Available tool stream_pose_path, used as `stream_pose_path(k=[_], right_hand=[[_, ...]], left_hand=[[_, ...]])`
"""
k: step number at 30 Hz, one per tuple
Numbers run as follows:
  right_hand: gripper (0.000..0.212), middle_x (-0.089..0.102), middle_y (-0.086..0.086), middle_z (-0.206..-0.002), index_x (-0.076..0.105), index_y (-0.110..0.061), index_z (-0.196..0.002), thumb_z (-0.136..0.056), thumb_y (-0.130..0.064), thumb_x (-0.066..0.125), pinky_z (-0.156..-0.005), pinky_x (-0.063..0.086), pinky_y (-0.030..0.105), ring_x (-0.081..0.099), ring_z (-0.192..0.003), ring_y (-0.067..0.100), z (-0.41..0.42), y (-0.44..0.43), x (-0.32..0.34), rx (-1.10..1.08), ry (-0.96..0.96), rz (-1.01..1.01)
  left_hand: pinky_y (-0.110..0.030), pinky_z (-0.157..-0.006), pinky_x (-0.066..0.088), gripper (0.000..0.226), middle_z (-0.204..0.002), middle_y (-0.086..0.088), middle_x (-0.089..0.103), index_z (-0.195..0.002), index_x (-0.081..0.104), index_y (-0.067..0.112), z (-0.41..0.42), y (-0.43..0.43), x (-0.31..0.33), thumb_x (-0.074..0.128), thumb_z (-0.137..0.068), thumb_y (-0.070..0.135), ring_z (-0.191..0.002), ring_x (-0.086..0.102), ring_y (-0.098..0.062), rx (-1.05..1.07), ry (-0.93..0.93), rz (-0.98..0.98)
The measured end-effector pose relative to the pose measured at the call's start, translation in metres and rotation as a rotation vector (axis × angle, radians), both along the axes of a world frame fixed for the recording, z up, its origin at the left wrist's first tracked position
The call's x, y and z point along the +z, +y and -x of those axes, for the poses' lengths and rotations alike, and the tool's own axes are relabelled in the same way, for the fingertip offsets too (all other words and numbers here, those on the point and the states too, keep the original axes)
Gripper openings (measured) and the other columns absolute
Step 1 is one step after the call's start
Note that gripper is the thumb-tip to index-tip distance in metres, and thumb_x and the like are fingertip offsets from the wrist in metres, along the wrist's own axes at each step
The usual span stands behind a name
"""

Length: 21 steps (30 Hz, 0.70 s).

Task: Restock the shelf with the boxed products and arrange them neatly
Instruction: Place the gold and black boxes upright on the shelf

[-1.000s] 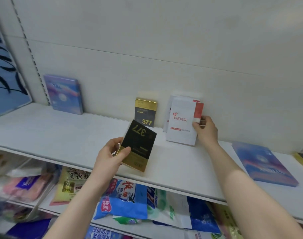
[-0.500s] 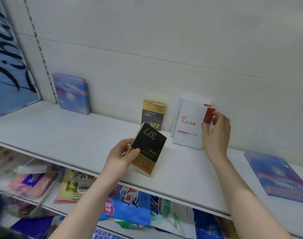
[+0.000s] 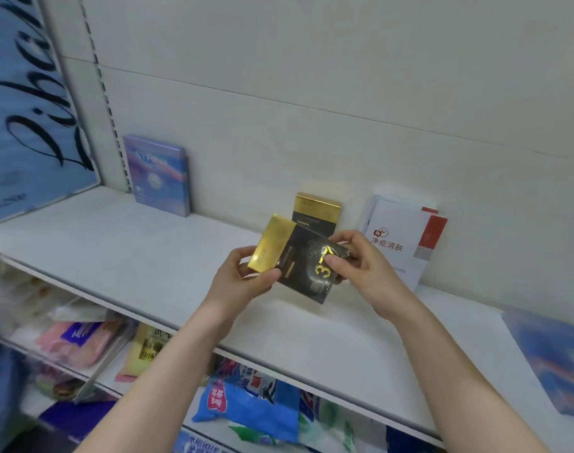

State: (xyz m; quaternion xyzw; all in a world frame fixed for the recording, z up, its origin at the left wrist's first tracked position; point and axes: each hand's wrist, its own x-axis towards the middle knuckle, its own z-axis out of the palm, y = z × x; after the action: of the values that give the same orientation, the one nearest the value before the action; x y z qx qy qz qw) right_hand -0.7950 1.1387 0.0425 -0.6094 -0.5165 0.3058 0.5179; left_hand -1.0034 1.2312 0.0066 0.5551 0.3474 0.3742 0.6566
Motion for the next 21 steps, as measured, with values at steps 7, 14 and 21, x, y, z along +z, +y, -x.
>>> stream_pose_path(k=[7,14,21], right_hand=[[0.044,0.06,-0.016,-0.118,0.048,-0.032,-0.126,-0.089,-0.029,0.07,-0.089,0.05,0.023,0.058,-0.105,-0.004,0.013,0.017,0.008,-0.135,-0.32,0.061],[0.034,0.064,-0.015,-0.111,0.061,-0.035,-0.119,-0.088,-0.024,0.071,-0.08,0.041,0.013,0.059,-0.103,0.006,0.023,0.036,0.041,-0.126,-0.625,0.146],[0.039,0.061,-0.003,-0.125,0.058,-0.025,-0.129,-0.091,-0.019,0.066,-0.097,0.046,0.034,0.056,-0.112,0.017,0.008,0.068,0.039,-0.249,-0.704,0.279]], left_hand=[[-0.033,-0.084,0.058,0.021,-0.106,-0.013,0.068,-0.109,0.063,0.009,0.001,0.031,0.002,0.064,-0.089,0.004,-0.092,0.069,-0.025,-0.134,0.026,-0.127],[-0.021,-0.082,0.053,0.031,-0.106,0.005,0.068,-0.115,0.063,0.027,-0.005,0.07,0.016,0.067,-0.087,0.013,-0.09,0.068,-0.008,-0.315,0.273,-0.49],[-0.031,-0.104,0.038,0.062,-0.142,-0.001,0.046,-0.143,0.04,0.024,-0.027,0.123,0.005,0.065,-0.088,0.035,-0.127,0.047,-0.02,-0.379,0.806,-0.831]])
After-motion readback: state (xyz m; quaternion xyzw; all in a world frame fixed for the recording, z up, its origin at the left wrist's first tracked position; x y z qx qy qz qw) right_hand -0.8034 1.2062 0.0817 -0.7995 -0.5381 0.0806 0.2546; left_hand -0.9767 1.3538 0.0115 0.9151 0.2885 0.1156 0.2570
